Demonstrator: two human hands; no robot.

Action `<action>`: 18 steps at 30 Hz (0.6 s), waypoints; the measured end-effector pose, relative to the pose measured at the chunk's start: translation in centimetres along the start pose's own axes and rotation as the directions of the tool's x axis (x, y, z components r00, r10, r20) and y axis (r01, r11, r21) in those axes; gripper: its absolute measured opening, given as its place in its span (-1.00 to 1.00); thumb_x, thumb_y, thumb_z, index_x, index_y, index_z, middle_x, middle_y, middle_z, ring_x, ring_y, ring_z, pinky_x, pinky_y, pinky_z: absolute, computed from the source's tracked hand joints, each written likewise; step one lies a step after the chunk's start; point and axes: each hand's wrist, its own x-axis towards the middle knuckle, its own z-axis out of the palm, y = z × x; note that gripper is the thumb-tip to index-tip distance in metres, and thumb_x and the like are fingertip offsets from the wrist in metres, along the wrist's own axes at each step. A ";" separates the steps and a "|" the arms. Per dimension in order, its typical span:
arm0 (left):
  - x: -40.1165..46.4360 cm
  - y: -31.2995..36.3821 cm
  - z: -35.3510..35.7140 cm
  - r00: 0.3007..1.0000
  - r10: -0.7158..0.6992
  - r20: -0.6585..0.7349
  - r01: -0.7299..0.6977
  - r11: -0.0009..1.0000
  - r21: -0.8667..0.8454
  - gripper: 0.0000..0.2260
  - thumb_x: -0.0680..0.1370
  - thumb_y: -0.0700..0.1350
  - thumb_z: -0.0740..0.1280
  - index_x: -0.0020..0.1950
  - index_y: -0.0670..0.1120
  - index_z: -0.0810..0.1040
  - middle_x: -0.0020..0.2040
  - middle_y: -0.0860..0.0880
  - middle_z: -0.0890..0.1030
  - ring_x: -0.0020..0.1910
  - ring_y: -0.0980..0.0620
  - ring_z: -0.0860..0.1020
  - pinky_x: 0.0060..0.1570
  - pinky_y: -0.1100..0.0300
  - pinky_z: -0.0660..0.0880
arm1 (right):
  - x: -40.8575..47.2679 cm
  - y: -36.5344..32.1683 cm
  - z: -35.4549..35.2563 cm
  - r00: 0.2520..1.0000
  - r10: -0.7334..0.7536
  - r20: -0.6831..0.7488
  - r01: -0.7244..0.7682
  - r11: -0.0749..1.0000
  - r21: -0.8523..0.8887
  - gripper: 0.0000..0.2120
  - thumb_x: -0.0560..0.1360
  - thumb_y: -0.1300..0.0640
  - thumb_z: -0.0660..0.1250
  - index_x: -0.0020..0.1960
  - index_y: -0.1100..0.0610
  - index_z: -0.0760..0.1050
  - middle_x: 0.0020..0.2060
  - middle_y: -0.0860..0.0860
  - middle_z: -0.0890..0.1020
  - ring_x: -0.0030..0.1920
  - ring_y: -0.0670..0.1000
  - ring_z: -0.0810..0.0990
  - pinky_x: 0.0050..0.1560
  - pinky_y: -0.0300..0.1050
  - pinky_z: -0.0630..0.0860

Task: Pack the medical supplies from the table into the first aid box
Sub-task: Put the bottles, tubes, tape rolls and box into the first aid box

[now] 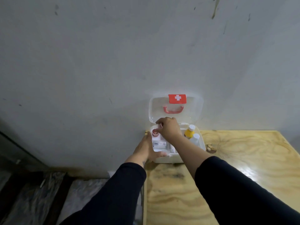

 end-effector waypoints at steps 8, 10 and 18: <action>-2.7 2.3 -1.2 1.000 -0.008 0.006 0.009 0.996 -0.090 -0.33 0.27 0.06 0.59 0.29 0.09 0.37 0.07 0.15 0.54 -0.13 0.26 0.52 -0.22 0.33 0.52 | -2.3 1.3 -0.4 0.987 0.154 -0.048 -0.135 0.951 0.280 -0.84 0.35 0.22 0.49 -0.11 0.15 0.55 -0.06 0.14 0.64 -0.13 0.07 0.55 -0.17 -0.13 0.42; -2.6 2.1 -1.2 1.000 0.002 0.007 -0.002 0.995 -0.102 -0.34 0.34 -0.01 0.59 0.34 0.04 0.34 0.10 0.11 0.51 -0.16 0.30 0.46 -0.39 0.44 0.41 | -2.9 1.3 0.0 0.986 0.156 -0.056 -0.135 0.953 0.271 -0.84 0.38 0.23 0.44 -0.05 0.14 0.57 -0.05 0.10 0.66 -0.03 0.09 0.61 -0.08 -0.10 0.49; -2.8 2.2 -1.2 1.000 0.025 -0.001 -0.025 0.998 -0.066 -0.31 0.34 -0.02 0.59 0.38 0.06 0.33 0.10 0.13 0.54 -0.09 0.19 0.52 -0.25 0.38 0.37 | -2.5 0.8 0.7 0.987 0.155 -0.053 -0.136 0.955 0.262 -0.76 0.47 0.27 0.35 0.12 0.15 0.61 0.06 0.08 0.68 0.11 0.08 0.61 0.08 -0.13 0.49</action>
